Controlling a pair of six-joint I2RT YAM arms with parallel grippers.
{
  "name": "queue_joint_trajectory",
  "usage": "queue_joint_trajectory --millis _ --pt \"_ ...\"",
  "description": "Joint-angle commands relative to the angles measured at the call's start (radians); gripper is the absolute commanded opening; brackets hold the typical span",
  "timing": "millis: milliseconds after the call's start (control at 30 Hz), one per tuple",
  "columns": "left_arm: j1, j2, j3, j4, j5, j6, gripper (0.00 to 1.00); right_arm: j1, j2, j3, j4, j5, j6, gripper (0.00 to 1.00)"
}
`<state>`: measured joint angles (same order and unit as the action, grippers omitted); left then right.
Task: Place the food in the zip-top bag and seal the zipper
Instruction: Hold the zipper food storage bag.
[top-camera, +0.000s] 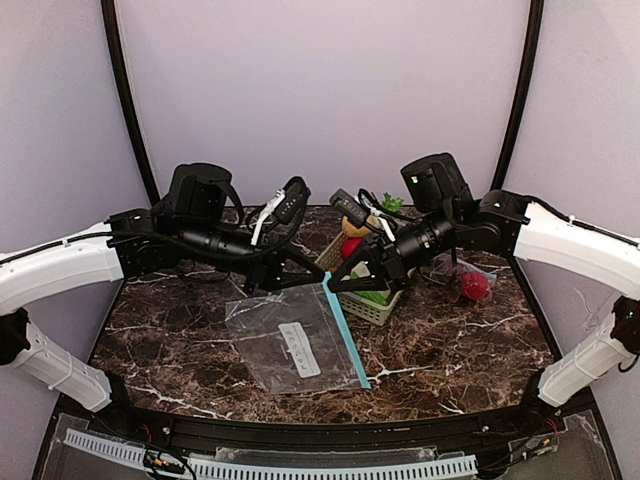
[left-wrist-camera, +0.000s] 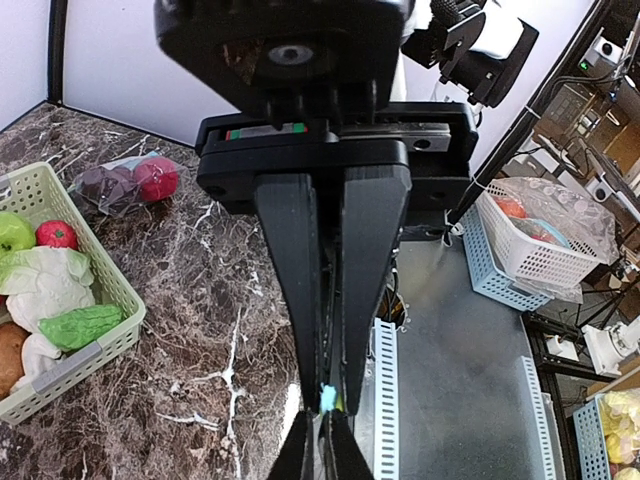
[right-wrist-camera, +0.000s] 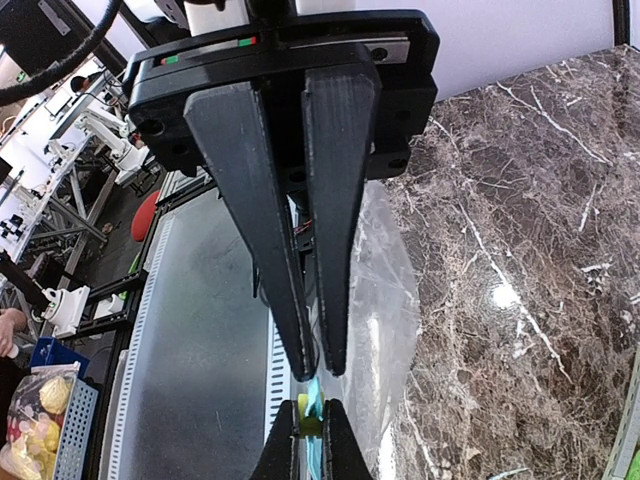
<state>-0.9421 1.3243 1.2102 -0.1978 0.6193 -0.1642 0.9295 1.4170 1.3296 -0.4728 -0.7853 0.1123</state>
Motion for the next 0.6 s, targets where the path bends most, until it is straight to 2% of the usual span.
queue_joint_trajectory --millis 0,267,567 --pt "-0.005 0.000 -0.018 0.031 0.030 -0.009 0.01 0.011 0.001 0.029 0.004 0.005 -0.010 0.00" --pt "-0.005 -0.023 -0.045 0.063 0.016 -0.018 0.01 0.011 0.001 0.028 0.002 0.028 -0.016 0.00" --pt "-0.004 -0.043 -0.032 0.079 -0.083 -0.062 0.01 0.012 0.013 0.029 -0.014 0.047 -0.019 0.00"
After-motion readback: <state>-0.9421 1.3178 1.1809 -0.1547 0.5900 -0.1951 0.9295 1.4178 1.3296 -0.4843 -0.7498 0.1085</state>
